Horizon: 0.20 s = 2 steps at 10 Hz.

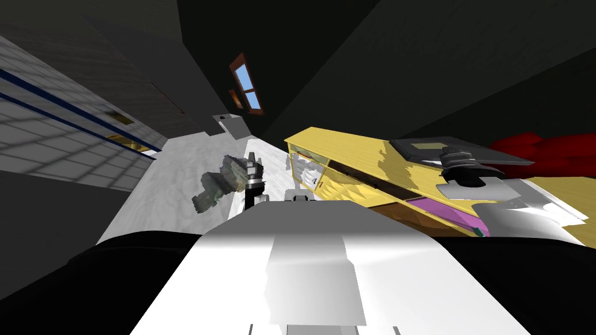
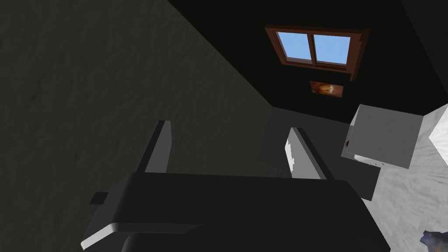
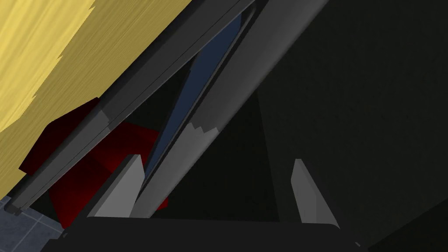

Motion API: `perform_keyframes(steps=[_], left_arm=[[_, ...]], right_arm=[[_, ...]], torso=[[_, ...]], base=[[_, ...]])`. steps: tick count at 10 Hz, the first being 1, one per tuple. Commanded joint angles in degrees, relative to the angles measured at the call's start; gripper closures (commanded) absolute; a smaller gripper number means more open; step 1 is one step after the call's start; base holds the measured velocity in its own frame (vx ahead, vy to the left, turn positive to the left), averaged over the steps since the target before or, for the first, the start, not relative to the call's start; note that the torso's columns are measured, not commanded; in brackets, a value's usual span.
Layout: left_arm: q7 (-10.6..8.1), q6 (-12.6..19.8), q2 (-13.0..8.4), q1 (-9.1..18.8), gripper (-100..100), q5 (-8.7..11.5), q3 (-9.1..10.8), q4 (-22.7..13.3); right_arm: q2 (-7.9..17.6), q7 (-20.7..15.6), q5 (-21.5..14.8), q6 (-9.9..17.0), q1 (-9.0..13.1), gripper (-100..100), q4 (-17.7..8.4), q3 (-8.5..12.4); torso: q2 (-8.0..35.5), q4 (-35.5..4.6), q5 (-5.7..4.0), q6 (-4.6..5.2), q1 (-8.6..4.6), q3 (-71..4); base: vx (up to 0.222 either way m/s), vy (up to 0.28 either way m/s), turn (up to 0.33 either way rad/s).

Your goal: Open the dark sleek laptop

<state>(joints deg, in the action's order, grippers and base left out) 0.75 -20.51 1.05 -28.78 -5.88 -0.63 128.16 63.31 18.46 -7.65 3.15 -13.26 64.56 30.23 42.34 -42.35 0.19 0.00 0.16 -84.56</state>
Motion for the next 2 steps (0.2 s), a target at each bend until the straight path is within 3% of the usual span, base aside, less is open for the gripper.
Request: perform_keyframes(steps=[1,2], left_arm=[[0.0,0.0,0.0,0.0,0,0.0,0.0,0.0],[0.0,0.0,0.0,0.0,0,0.0,0.0,0.0]], right_arm=[[-0.1,0.0,0.0,0.0,0.0,0,0.0,0.0],[-0.1,0.0,0.0,0.0,0.0,0,0.0,0.0]], torso=[[0.0,0.0,-0.01,0.0,0.03,0.0],[0.0,0.0,-0.11,0.0,-0.04,0.0]], base=[[0.0,0.0,0.0],[0.0,0.0,0.0]])
